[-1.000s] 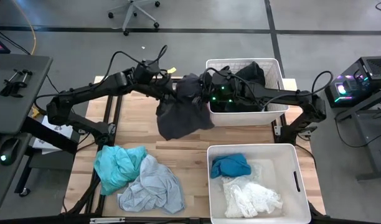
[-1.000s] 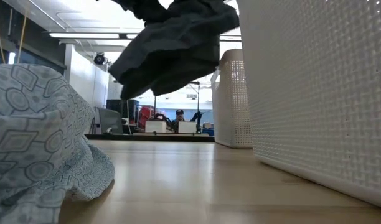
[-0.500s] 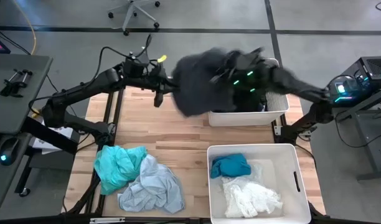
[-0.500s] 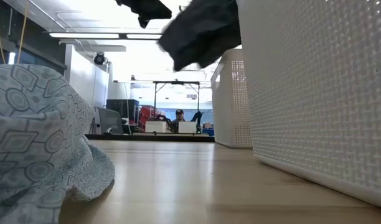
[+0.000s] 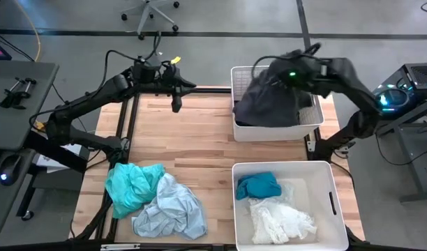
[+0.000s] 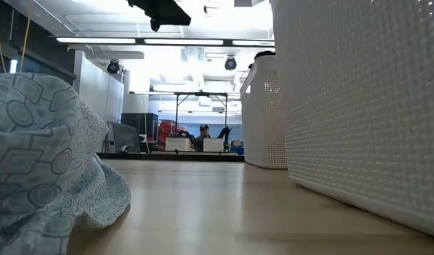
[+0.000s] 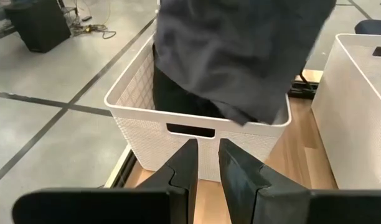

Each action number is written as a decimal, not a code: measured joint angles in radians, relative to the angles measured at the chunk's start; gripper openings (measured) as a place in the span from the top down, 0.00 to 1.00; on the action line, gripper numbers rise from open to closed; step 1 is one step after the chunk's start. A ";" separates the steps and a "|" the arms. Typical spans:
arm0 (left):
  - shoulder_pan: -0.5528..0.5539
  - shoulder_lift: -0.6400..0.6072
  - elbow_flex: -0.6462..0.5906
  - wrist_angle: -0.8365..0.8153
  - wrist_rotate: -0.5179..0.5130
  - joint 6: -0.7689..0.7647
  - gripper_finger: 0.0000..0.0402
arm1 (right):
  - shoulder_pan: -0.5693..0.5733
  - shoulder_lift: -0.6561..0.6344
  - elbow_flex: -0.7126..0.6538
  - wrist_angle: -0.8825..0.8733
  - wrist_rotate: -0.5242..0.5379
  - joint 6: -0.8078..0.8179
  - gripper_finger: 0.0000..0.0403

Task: Sort clothes
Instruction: Put the gray short into the top white laundry bin

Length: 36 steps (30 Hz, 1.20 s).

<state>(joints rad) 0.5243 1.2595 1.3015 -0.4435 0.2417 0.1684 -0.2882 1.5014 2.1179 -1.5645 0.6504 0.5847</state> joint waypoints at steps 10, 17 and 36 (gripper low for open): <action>0.000 0.003 0.000 -0.003 0.000 -0.004 0.87 | -0.212 0.000 -0.458 0.274 -0.278 -0.184 0.88; -0.001 0.003 -0.001 -0.032 0.001 -0.037 0.87 | -0.391 0.000 -0.779 0.294 -0.369 -0.139 0.86; -0.001 0.003 -0.001 -0.053 -0.002 -0.037 0.87 | -0.441 0.001 -0.402 -0.001 -0.403 -0.054 0.41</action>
<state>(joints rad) 0.5232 1.2629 1.3003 -0.4961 0.2401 0.1318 -0.7288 1.5024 1.7156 -1.5659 0.2470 0.5304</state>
